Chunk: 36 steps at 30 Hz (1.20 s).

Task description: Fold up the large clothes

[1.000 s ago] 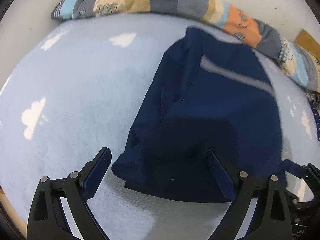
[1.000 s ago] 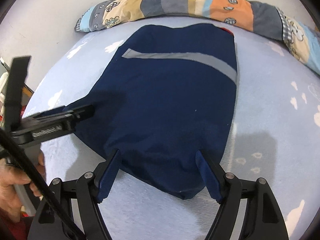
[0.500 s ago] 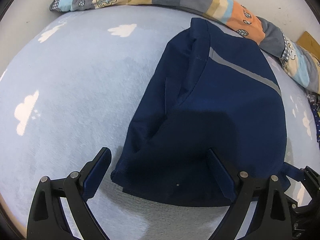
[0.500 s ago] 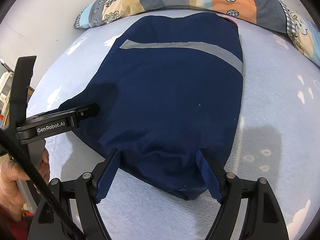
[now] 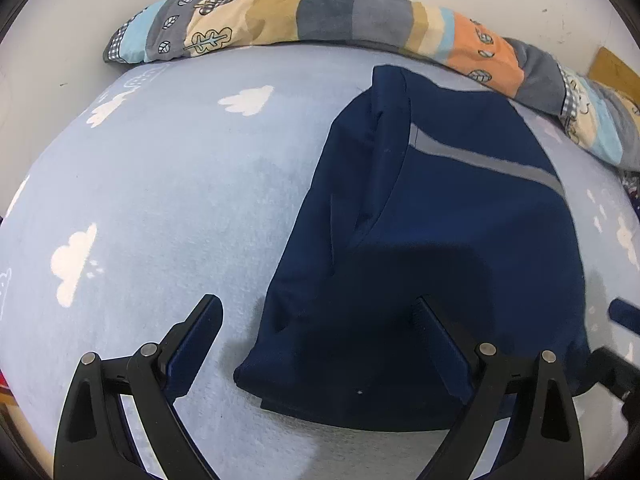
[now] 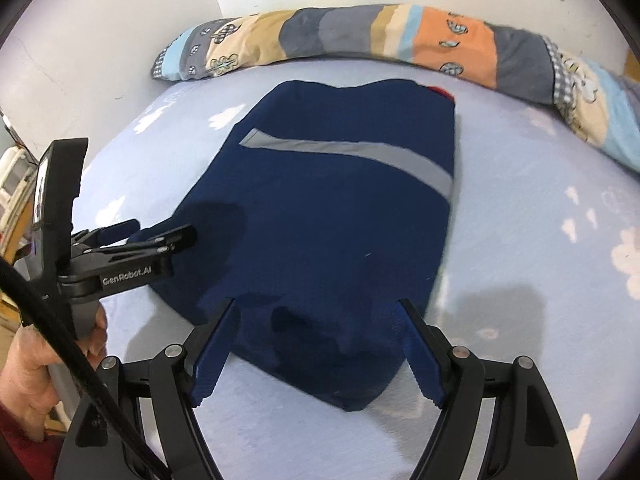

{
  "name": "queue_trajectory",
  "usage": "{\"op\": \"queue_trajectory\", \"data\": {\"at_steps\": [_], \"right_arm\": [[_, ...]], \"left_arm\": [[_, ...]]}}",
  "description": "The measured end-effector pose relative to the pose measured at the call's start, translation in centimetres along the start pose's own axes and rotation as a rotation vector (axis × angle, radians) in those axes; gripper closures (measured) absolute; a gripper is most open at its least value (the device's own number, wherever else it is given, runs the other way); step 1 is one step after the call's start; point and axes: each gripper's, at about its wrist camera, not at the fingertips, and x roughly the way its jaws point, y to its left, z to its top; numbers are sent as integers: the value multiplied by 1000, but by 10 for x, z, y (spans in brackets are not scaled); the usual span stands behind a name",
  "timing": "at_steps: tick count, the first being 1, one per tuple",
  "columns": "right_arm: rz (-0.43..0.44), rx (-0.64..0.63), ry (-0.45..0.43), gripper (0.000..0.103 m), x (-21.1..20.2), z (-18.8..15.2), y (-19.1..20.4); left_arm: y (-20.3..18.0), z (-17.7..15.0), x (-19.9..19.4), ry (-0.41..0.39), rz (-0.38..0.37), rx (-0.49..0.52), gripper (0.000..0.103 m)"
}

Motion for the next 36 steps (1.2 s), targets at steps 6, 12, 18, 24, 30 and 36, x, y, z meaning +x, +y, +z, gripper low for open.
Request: {"op": "queue_trajectory", "data": {"at_steps": [6, 12, 18, 24, 30, 36], "right_arm": [[-50, -42, 1, 20, 5, -2, 4], [-79, -89, 14, 20, 14, -6, 13], [-85, -96, 34, 20, 22, -9, 16], [-83, -89, 44, 21, 24, -9, 16], [51, 49, -6, 20, 3, 8, -14], [226, 346, -27, 16, 3, 11, -88]], "left_arm": [[-4, -2, -1, -15, 17, 24, 7], [-8, -3, -1, -26, 34, 52, 7], [-10, -4, -1, -34, 47, 74, 7], [-11, -3, -1, -41, 52, 88, 7], [10, 12, -10, -41, -57, -3, 7], [61, 25, 16, 100, -317, -269, 7]]}}
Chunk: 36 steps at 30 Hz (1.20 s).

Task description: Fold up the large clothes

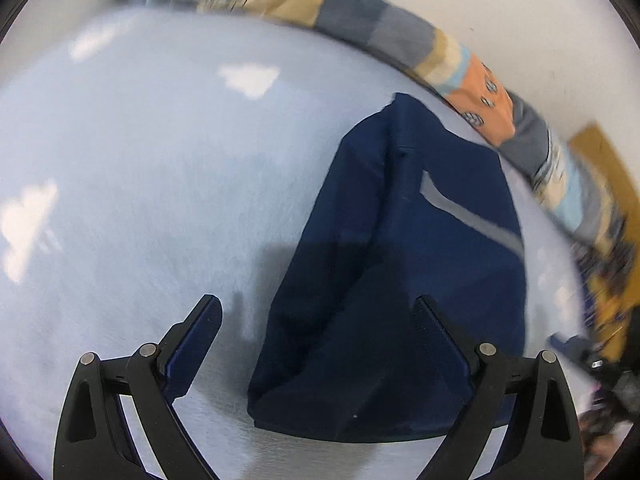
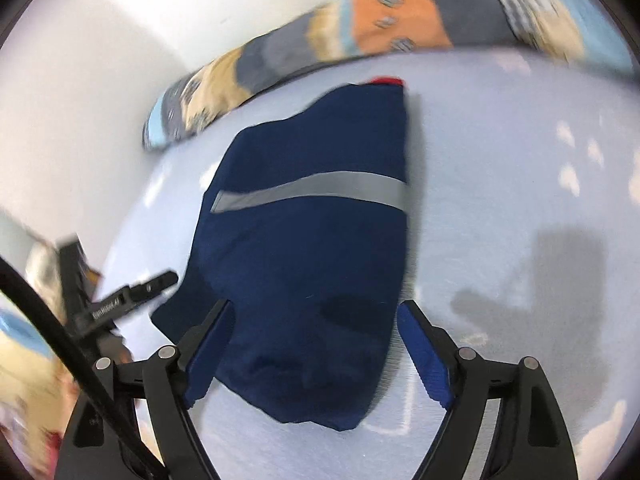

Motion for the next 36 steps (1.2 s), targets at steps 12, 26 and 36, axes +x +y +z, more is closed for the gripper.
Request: {"op": "queue_trajectory", "data": {"at_steps": [12, 26, 36], "right_arm": [[129, 195, 50, 16, 30, 8, -42], [183, 199, 93, 13, 70, 20, -57], [237, 82, 115, 4, 96, 33, -36]], "left_arm": [[35, 20, 33, 113, -221, -206, 7], [37, 37, 56, 146, -299, -206, 1], [0, 47, 71, 198, -377, -63, 1]]}}
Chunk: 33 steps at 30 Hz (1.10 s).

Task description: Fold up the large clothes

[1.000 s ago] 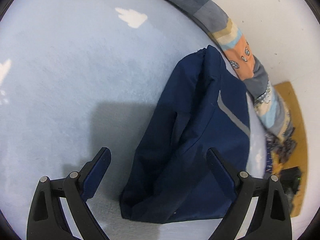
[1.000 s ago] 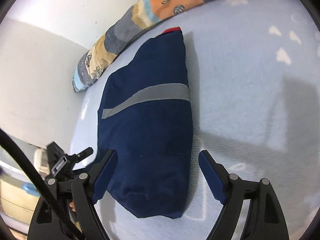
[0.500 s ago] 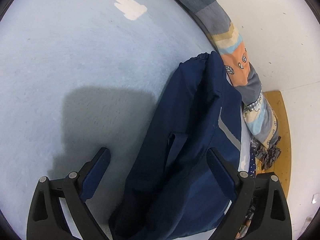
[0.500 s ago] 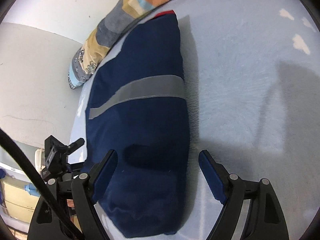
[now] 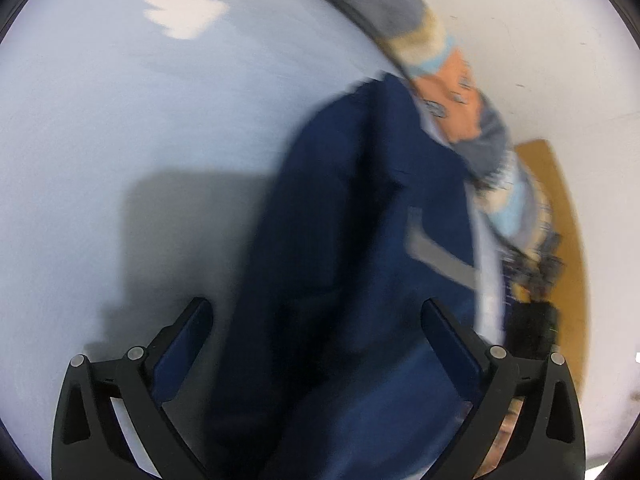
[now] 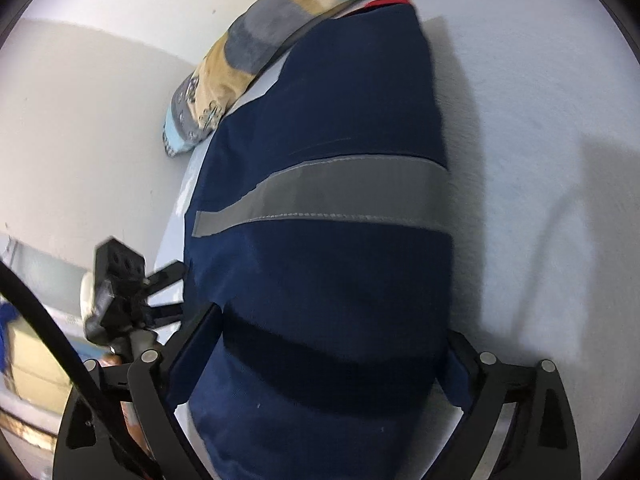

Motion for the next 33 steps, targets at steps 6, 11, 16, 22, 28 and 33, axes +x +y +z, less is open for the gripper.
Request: {"op": "queue_trajectory", "data": {"at_steps": [6, 11, 16, 22, 28, 33], "right_arm": [[38, 11, -6, 4, 1, 4, -7], [-4, -32, -17, 3, 4, 1, 1], [-1, -38, -14, 4, 1, 0, -2], [3, -30, -16, 5, -1, 0, -2], [13, -30, -9, 5, -2, 1, -5], [5, -32, -9, 5, -1, 3, -3]], "left_arm": [[-13, 6, 20, 39, 33, 30, 1], [-24, 3, 26, 26, 37, 76, 1], [-31, 1, 25, 45, 21, 125, 7], [10, 15, -3, 33, -64, -22, 8], [41, 19, -21, 18, -148, -93, 7], [16, 15, 2, 53, -100, 11, 6]]}}
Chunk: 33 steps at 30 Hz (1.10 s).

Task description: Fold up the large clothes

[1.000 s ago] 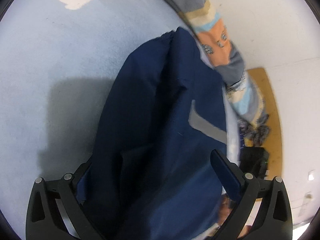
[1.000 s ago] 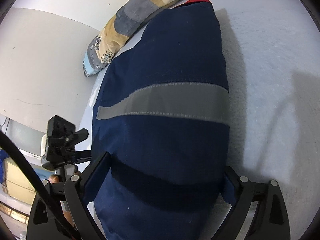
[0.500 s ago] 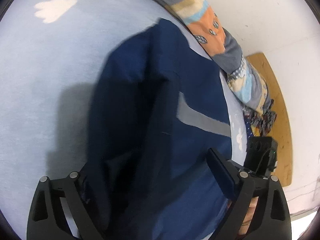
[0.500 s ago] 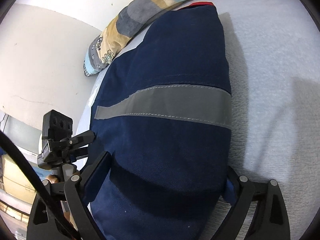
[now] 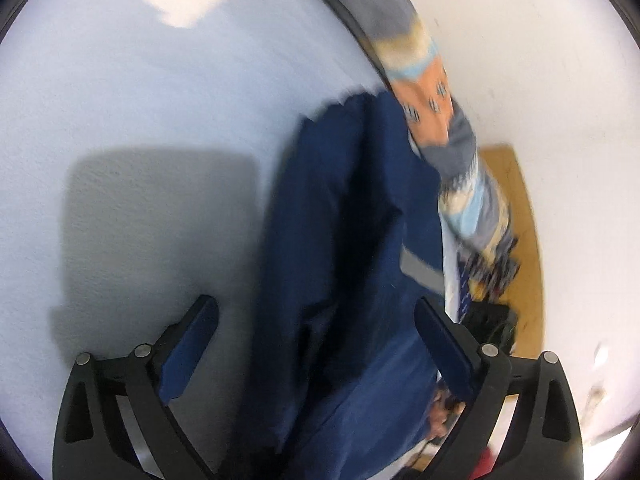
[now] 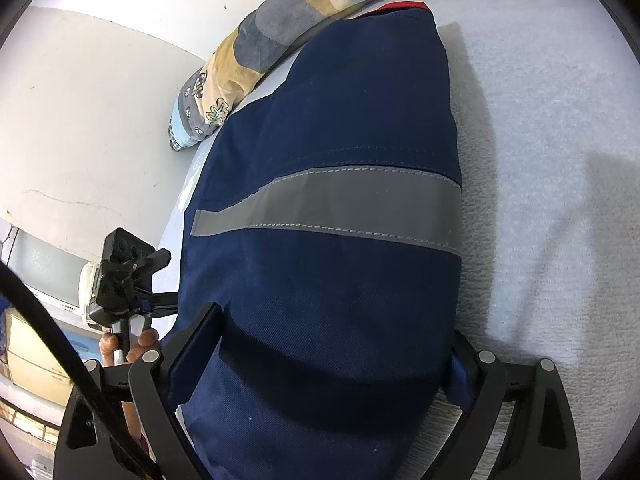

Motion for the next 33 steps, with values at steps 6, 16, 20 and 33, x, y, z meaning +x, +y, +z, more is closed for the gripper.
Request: {"op": "queue_trajectory", "data": {"at_steps": [6, 16, 20, 33], "right_arm": [[-79, -34, -28, 18, 0, -3, 8], [-307, -274, -75, 49, -17, -10, 64], [-352, -340, -115, 51, -39, -20, 81], [-401, -376, -205, 51, -151, -83, 88]], "left_arm": [[-63, -9, 48, 53, 192, 210, 7], [-69, -21, 7, -92, 240, 194, 61], [-91, -35, 6, -96, 244, 226, 62], [-192, -125, 7, -126, 222, 387, 62]]}}
